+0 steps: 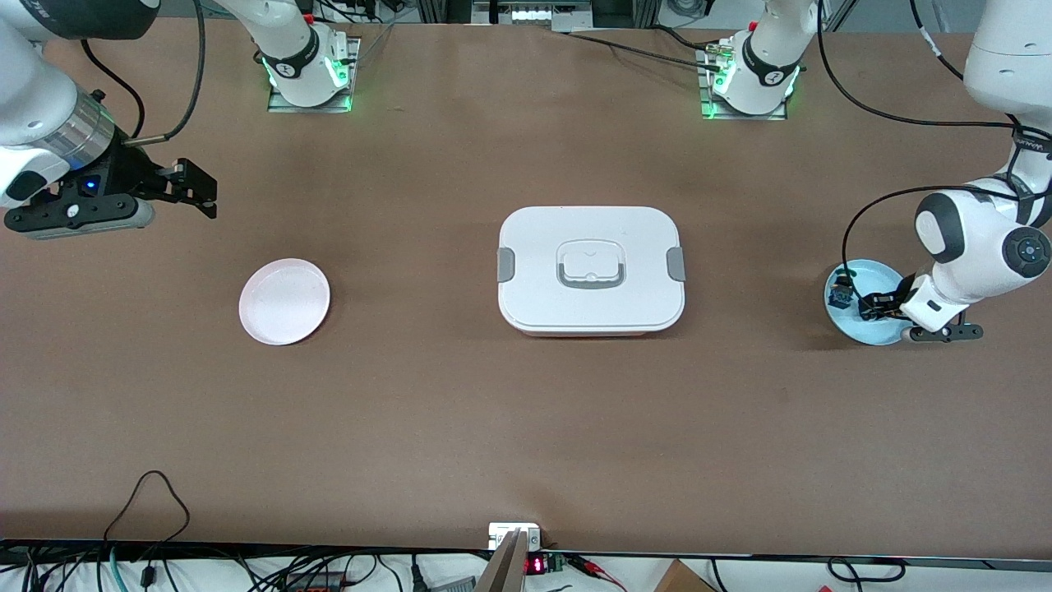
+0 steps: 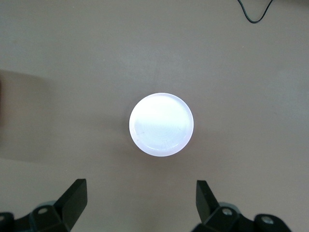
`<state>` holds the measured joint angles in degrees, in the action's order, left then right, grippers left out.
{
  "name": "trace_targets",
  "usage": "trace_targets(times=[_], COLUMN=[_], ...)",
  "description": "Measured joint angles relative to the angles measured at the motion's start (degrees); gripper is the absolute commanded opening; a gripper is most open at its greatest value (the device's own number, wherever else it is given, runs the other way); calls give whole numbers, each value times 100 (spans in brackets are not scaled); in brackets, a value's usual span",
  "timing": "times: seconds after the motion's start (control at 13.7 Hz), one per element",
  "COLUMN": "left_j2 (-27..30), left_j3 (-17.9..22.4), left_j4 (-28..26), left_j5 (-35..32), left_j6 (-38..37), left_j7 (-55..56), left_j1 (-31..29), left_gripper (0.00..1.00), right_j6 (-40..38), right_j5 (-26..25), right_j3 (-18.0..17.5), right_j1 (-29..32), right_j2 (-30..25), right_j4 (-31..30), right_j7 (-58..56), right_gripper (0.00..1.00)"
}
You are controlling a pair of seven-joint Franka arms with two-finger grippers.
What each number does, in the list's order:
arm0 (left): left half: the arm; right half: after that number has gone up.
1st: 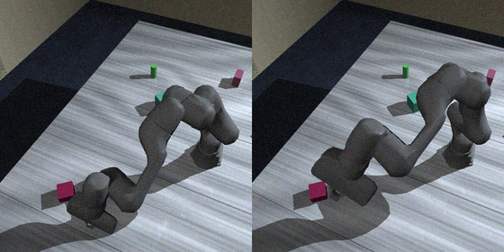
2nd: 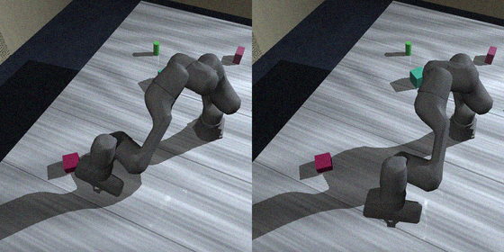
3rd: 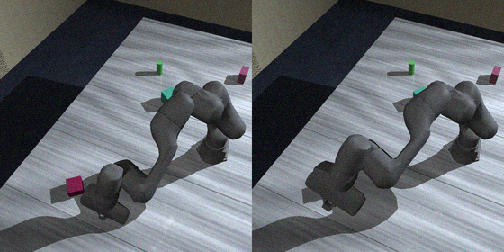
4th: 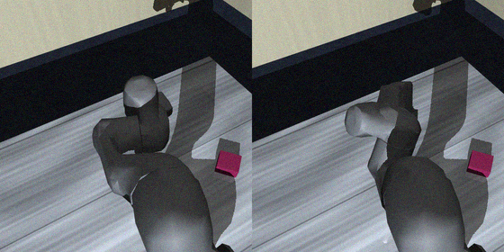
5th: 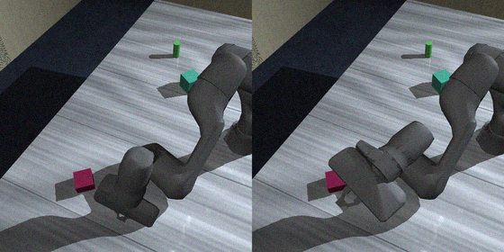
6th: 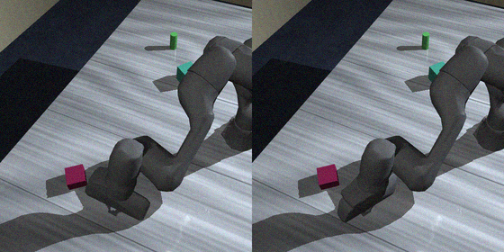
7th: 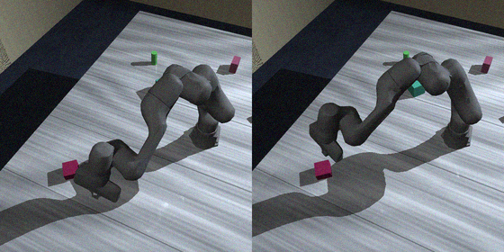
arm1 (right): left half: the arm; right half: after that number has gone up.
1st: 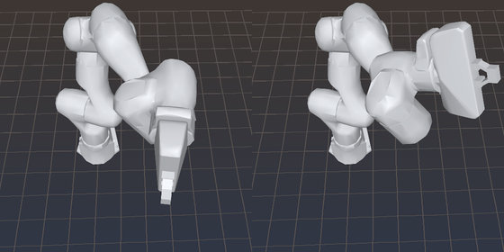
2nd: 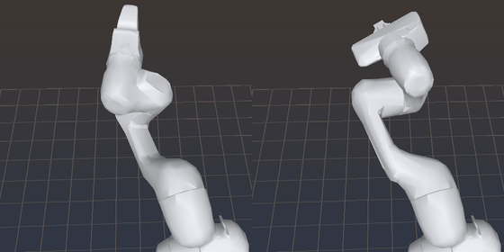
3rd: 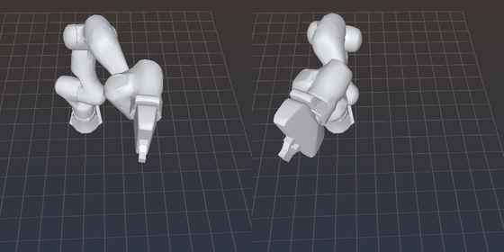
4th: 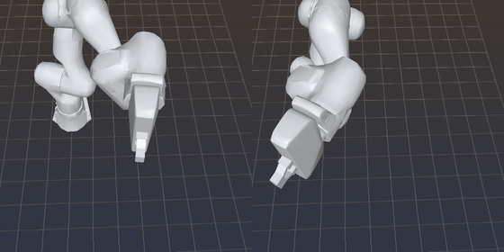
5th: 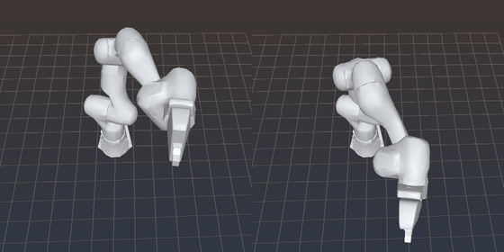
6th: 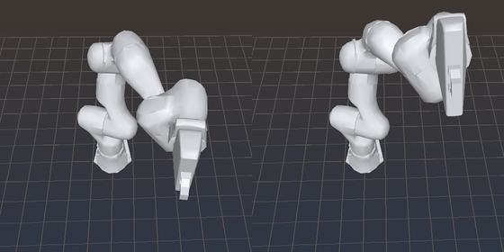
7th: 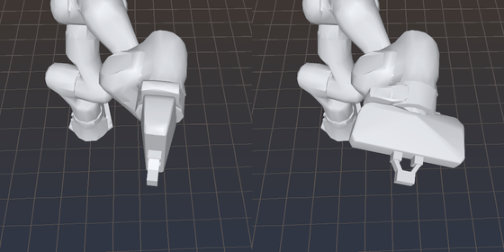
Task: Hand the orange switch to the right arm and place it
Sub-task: 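Close the left gripper on the orange switch and lift it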
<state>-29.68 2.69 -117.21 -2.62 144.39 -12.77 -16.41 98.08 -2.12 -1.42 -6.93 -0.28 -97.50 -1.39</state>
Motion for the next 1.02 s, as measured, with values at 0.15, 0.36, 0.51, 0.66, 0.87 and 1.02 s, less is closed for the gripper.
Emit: trace_targets(times=[0.15,0.36,0.51,0.66,0.87,1.02], left_j2=[11,103,275,429,496,496], left_j3=[-9,-24,-51,-88,-291,-458], left_j4=[22,244,618,1051,1676,2036], left_j5=[0,0,0,0,0,103], left_j6=[-135,-571,-1245,-2081,-3244,-3844], left_j7=[-3,-50,-137,-207,-231,-235], left_j1=[0,0,4,6,8,9], left_gripper=[31,27,23,19,16,16], right_j6=[11,30,49,68,109,117], right_j5=[0,0,-1,-1,-3,-4], right_j3=[0,0,1,2,2,8], right_j1=[0,0,0,0,0,2], right_j2=[0,0,0,0,2,6], right_j4=[0,1,2,2,2,2], right_j7=[0,0,0,0,0,0], right_gripper=[100,100,100,100,100,100])
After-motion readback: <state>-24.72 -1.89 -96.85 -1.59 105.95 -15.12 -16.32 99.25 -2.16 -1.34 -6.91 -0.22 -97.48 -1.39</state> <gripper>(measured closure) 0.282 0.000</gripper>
